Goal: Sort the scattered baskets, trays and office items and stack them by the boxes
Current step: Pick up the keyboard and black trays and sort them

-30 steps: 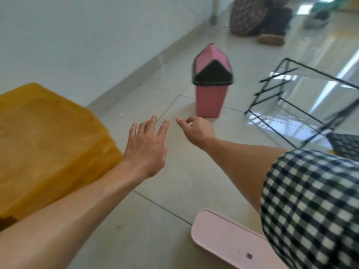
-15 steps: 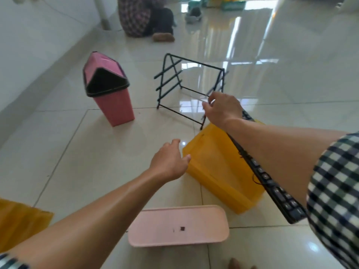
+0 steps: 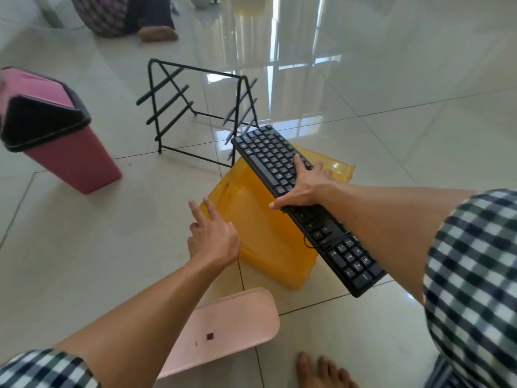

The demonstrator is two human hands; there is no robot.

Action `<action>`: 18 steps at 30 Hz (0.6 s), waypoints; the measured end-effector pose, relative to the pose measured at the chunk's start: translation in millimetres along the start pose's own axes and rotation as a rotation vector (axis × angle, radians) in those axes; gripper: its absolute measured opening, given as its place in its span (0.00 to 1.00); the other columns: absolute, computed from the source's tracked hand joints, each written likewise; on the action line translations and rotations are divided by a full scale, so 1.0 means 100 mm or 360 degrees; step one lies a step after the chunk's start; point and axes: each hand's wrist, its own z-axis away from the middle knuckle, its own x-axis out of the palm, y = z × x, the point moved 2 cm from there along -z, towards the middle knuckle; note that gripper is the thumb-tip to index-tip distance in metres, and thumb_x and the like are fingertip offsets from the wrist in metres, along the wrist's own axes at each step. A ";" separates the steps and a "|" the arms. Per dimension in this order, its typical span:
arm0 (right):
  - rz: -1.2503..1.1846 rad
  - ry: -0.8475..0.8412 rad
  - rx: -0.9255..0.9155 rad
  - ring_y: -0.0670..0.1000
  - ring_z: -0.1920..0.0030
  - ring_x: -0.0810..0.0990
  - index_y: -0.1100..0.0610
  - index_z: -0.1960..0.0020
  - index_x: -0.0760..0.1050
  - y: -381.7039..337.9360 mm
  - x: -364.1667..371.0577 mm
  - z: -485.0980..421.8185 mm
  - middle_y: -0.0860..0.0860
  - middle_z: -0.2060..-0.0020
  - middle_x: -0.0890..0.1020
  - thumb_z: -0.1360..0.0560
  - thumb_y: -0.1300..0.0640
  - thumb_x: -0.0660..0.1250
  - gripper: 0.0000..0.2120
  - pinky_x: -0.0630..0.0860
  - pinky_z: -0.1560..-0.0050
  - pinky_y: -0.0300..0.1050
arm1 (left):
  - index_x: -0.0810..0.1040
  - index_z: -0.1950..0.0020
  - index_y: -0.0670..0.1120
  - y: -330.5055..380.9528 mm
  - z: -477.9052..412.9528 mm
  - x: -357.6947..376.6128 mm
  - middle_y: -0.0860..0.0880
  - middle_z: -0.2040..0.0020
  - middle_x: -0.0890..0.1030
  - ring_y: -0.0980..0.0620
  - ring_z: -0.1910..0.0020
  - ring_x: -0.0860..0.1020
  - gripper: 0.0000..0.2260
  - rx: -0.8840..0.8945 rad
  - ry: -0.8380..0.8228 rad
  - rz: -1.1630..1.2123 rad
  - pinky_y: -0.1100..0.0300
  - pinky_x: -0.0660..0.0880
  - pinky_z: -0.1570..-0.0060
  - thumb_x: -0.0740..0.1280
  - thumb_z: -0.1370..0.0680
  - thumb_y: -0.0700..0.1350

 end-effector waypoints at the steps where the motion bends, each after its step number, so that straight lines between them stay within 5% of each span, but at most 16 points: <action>1: -0.0012 0.0018 -0.0006 0.68 0.23 0.54 0.40 0.20 0.34 0.01 0.00 0.02 0.59 0.21 0.50 0.45 0.23 0.75 0.70 0.61 0.31 0.72 | 0.37 0.19 0.45 0.00 0.00 0.01 0.42 0.20 0.36 0.35 0.27 0.64 0.33 0.0004 0.0009 -0.0002 0.41 0.69 0.34 0.53 0.16 0.51; 7: -0.0185 0.0316 0.0071 0.66 0.30 0.65 0.41 0.20 0.43 0.22 -0.27 0.22 0.61 0.30 0.62 0.44 0.25 0.75 0.64 0.67 0.33 0.66 | 0.35 0.19 0.45 -0.01 -0.02 0.00 0.41 0.20 0.34 0.34 0.27 0.64 0.33 -0.0071 -0.0060 -0.0127 0.41 0.68 0.33 0.53 0.17 0.47; 12: -0.0545 0.0558 0.0409 0.65 0.30 0.63 0.42 0.20 0.39 0.69 -0.42 0.36 0.61 0.28 0.59 0.42 0.28 0.76 0.65 0.65 0.34 0.66 | 0.31 0.21 0.42 0.30 0.22 0.06 0.39 0.23 0.26 0.30 0.21 0.43 0.41 -0.0318 0.0039 -0.0041 0.35 0.51 0.24 0.59 0.18 0.53; 16: -0.0833 0.0651 0.0777 0.66 0.31 0.63 0.44 0.19 0.40 1.19 -0.30 0.45 0.61 0.29 0.60 0.41 0.30 0.77 0.65 0.67 0.35 0.65 | 0.37 0.19 0.44 0.84 0.65 0.36 0.39 0.22 0.28 0.35 0.22 0.33 0.39 0.0312 0.0239 -0.0109 0.39 0.33 0.26 0.57 0.18 0.59; 18: -0.0932 0.0636 0.0960 0.67 0.30 0.63 0.45 0.19 0.40 1.46 -0.17 0.50 0.62 0.28 0.59 0.41 0.31 0.77 0.65 0.67 0.34 0.64 | 0.46 0.18 0.48 1.15 0.87 0.51 0.42 0.19 0.37 0.41 0.20 0.36 0.32 0.0771 0.0225 -0.0123 0.44 0.28 0.27 0.54 0.17 0.59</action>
